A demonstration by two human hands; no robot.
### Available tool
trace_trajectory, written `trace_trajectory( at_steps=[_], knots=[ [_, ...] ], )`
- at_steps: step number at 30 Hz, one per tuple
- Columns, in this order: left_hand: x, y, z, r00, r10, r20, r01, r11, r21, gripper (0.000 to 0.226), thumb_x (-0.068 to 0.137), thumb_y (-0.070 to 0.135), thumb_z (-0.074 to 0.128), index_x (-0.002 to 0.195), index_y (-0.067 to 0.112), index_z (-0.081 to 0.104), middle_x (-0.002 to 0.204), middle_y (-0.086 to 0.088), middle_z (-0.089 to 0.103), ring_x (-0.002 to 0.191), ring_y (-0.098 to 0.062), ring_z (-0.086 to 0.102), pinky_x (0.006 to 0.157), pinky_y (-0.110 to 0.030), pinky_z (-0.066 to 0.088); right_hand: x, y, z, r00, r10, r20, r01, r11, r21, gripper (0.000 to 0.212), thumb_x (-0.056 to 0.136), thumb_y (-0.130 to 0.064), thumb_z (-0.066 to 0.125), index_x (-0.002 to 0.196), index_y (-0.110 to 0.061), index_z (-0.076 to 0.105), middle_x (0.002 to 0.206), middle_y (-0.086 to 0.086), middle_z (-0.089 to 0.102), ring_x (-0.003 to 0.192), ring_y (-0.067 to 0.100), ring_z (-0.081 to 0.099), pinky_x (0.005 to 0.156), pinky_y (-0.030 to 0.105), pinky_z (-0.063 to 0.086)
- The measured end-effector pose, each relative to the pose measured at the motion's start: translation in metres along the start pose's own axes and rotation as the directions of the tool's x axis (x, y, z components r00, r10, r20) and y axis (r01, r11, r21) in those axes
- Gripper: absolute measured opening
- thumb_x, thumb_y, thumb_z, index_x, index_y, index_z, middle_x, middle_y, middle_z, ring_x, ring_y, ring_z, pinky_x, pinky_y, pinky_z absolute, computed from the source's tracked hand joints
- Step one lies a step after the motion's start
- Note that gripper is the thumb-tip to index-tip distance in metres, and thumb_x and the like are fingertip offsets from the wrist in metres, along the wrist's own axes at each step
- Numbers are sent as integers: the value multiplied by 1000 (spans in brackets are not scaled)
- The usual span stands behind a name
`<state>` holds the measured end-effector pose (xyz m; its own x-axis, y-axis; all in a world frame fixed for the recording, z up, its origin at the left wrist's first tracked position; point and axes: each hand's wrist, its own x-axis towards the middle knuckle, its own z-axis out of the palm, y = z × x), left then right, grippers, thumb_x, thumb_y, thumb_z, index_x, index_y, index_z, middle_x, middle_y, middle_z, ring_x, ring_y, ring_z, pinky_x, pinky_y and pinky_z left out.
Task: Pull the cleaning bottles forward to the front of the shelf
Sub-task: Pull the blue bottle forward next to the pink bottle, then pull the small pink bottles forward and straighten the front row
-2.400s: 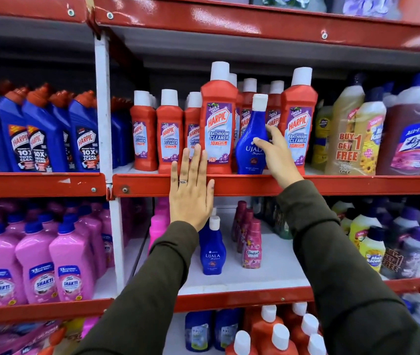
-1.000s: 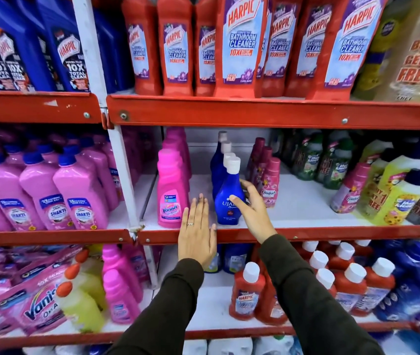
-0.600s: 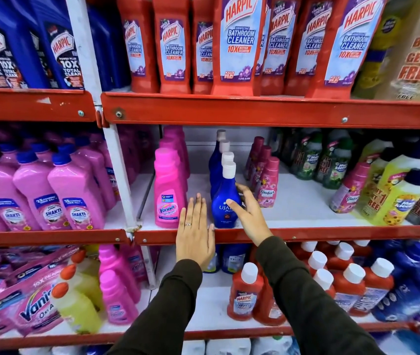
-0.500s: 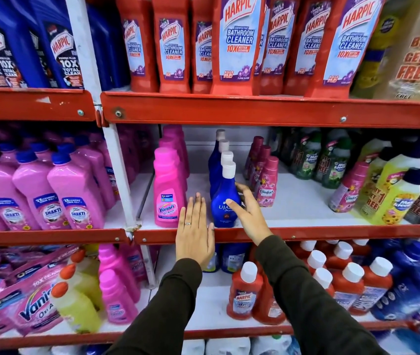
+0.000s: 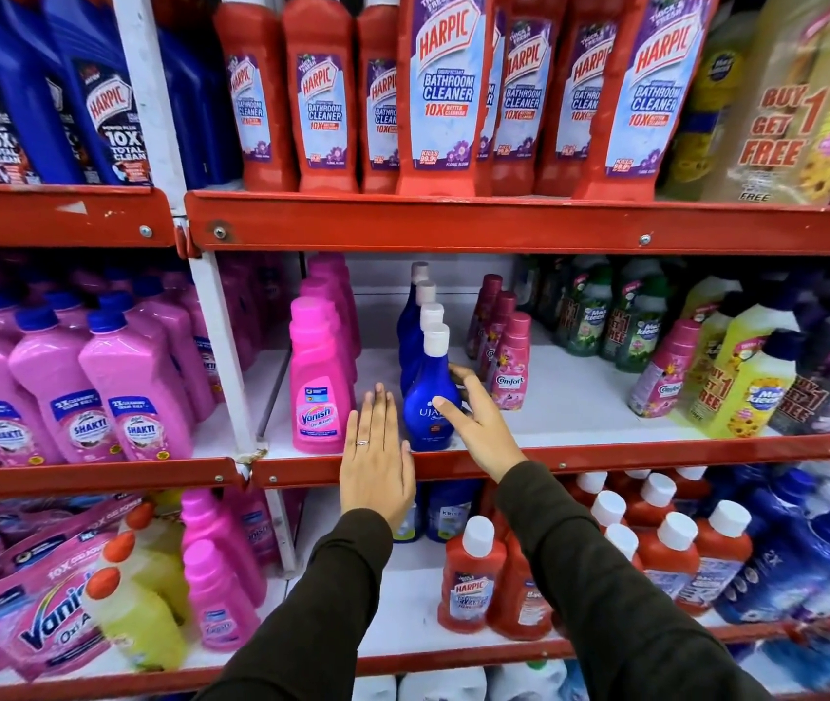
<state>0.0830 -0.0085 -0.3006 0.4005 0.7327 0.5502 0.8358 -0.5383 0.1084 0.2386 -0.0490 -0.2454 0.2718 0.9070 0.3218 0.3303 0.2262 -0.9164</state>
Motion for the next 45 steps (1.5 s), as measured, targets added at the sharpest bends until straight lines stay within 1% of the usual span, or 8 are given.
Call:
trace_trajectory(
  at_steps=[7,12,16,22,28,32,40,45],
  knots=[
    [0,-2,3,1000,20,-6,-20,1000,12,66,96,27,28,155,-2,28,164,-20,25,152,-33,26,124,-44,12,-8,-4,-23,947,-65,-314,74,997,17,47,90,-23,71,134,-22,54,123,0,64,110,8,61,90,14,50],
    [1,-4,9,998,41,-40,-40,999,23,65,96,27,28,154,-3,29,164,-20,25,152,-34,27,124,-42,2,-2,-1,-83,725,-143,-674,90,989,-113,24,96,-22,59,120,-28,55,118,3,62,109,18,58,88,34,50],
    [1,-2,11,997,39,-63,-40,999,-7,65,96,27,29,154,-3,29,165,-19,24,153,-34,24,125,-42,0,11,6,-139,555,-155,-817,-42,976,-213,39,92,-9,61,130,-10,52,130,12,52,124,29,50,109,39,40],
    [0,-2,11,996,46,-78,-47,999,-14,65,96,26,29,154,-4,29,165,-19,22,153,-35,21,125,-44,2,21,15,-190,382,4,-924,-337,932,-135,69,85,-7,66,147,-2,35,150,25,33,137,43,34,113,53,33],
    [1,-3,12,996,43,-81,-43,999,-1,66,96,26,29,155,-3,27,166,-18,20,154,-33,19,126,-42,-1,27,24,-227,473,205,-857,-523,848,-86,63,90,-8,63,144,7,35,148,29,39,139,44,37,115,51,31],
    [0,-3,12,996,46,-81,-45,999,9,66,96,26,30,155,-2,27,166,-18,21,154,-33,20,126,-42,-1,29,27,-236,546,198,-814,-458,884,-91,51,88,-4,68,136,-1,50,130,26,62,120,40,59,107,44,41],
    [1,-2,11,996,42,-83,-40,999,26,66,96,27,29,155,-1,27,166,-17,20,154,-32,18,127,-41,-5,17,13,-225,545,184,-818,-489,862,-133,39,86,-3,70,123,0,59,123,25,65,114,43,62,104,51,47],
    [1,-2,10,996,38,-78,-37,999,23,66,96,27,29,155,-2,28,166,-17,21,154,-32,19,127,-41,-4,5,-15,-183,636,100,-765,-349,922,-170,57,78,-26,84,126,-7,61,121,14,70,108,32,67,98,42,51]
  ],
)
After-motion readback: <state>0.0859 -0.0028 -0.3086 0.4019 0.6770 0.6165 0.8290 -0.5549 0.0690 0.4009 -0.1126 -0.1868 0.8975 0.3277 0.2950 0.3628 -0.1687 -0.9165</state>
